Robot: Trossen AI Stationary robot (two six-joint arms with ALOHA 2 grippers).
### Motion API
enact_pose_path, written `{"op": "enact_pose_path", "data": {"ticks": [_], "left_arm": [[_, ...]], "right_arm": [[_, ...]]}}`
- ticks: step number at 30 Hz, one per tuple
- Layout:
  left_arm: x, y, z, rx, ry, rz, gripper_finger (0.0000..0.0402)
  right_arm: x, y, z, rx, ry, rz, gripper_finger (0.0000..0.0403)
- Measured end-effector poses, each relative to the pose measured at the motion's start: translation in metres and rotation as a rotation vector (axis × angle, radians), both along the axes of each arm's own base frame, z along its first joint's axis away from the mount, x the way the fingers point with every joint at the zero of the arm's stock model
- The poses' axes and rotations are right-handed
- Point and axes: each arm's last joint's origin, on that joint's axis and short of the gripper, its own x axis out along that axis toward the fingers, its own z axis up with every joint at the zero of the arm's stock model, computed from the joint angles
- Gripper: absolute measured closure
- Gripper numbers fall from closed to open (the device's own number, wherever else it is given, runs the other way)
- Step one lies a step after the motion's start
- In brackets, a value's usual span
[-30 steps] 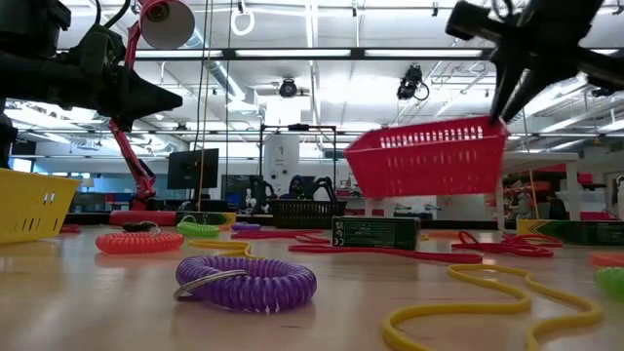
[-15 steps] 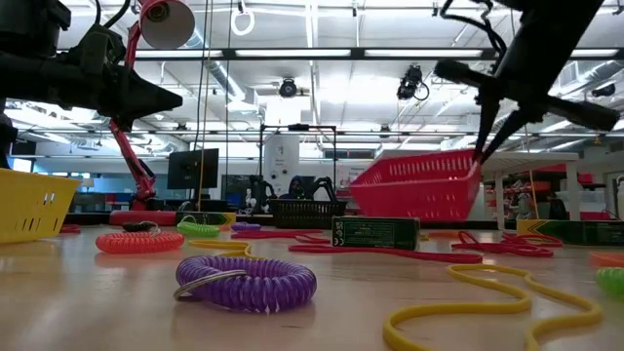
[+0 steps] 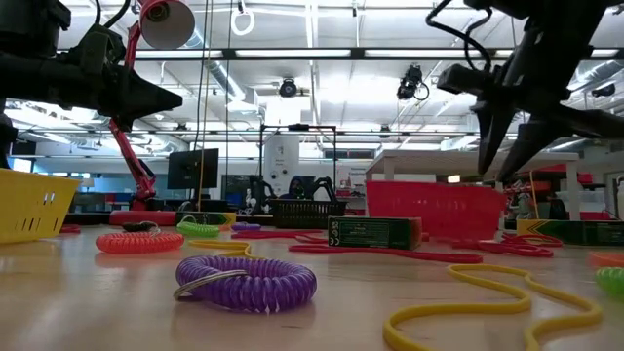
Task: Pick & Place Office Desk Supplies
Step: Put the orange basket on the shelf
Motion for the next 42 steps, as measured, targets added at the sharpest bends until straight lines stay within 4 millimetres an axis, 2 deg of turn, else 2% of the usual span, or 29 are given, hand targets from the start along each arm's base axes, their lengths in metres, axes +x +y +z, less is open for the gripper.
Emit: {"op": "enact_pose_path", "data": {"ticks": [3,5,11,13,17,25,30,36,42], "left_arm": [[0.000,0.000,0.000,0.000,0.000,0.000,0.0376],[0.000,0.000,0.000,0.000,0.000,0.000,0.0376],[0.000,0.000,0.000,0.000,0.000,0.000,0.0376],[0.000,0.000,0.000,0.000,0.000,0.000,0.0376],[0.000,0.000,0.000,0.000,0.000,0.000,0.0376],[0.000,0.000,0.000,0.000,-0.002,0.000,0.0376],[0.000,0.000,0.000,0.000,-0.003,0.000,0.0376],[0.000,0.000,0.000,0.000,-0.003,0.000,0.0376],[0.000,0.000,0.000,0.000,-0.003,0.000,0.0376]], "right_arm": [[0.000,0.000,0.004,-0.033,0.068,0.169,0.0250],[0.002,0.001,0.011,-0.075,0.122,0.342,0.0230],[0.007,0.005,0.031,-0.307,0.284,1.056,0.0194],[0.006,0.005,0.029,-0.360,0.336,1.233,0.0192],[0.008,0.002,0.018,-0.414,0.457,1.454,0.0191],[0.022,0.005,-0.005,-0.487,0.570,1.704,0.0190],[0.033,0.007,-0.025,-0.496,0.622,1.772,0.0205],[0.038,0.008,-0.038,-0.476,0.667,1.781,0.0284],[0.042,0.016,-0.026,-0.512,0.639,1.777,0.0389]]}}
